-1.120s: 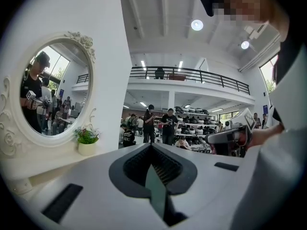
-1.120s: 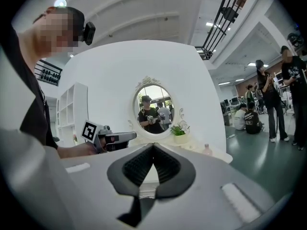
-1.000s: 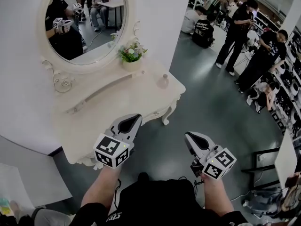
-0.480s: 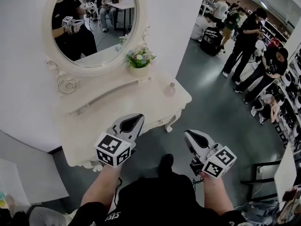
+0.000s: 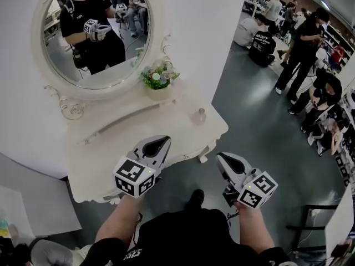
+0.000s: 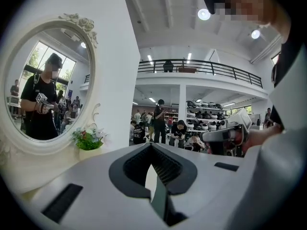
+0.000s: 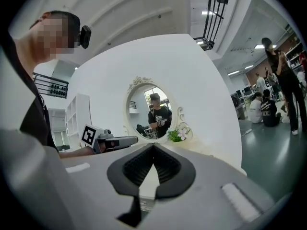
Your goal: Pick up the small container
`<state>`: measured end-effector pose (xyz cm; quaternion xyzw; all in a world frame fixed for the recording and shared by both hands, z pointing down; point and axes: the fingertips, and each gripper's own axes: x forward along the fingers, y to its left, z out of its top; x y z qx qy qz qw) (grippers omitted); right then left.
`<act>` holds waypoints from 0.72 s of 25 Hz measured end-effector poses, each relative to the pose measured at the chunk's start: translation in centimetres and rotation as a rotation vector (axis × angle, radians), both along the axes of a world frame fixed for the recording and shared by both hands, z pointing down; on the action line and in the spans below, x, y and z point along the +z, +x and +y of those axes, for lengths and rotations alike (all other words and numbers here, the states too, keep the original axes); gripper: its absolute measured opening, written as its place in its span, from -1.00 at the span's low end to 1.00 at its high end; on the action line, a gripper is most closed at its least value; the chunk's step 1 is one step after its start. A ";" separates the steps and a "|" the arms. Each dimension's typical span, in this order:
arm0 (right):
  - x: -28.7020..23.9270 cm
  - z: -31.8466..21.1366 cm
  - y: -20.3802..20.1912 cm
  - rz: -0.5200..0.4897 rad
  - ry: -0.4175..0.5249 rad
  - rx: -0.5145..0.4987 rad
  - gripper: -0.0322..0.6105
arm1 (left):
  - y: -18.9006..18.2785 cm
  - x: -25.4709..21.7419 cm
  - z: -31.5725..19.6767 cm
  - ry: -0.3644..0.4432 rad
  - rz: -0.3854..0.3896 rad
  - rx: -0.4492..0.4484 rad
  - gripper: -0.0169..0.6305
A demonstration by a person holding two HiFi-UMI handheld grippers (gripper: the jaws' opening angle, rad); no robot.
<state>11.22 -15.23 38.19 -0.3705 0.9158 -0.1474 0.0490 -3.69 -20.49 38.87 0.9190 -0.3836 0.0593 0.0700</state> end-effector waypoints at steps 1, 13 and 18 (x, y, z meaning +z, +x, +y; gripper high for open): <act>0.2 -1.1 1.0 -0.005 -0.006 -0.006 -0.87 | 1.0 0.0 -1.0 -0.004 -0.005 -0.005 -0.93; 1.0 -11.1 9.4 -0.047 -0.035 -0.082 -0.87 | 9.5 0.7 -9.2 -0.040 -0.077 -0.078 -0.93; 1.2 -13.1 9.5 -0.040 -0.052 -0.096 -0.87 | 9.4 1.4 -11.0 -0.061 -0.074 -0.092 -0.93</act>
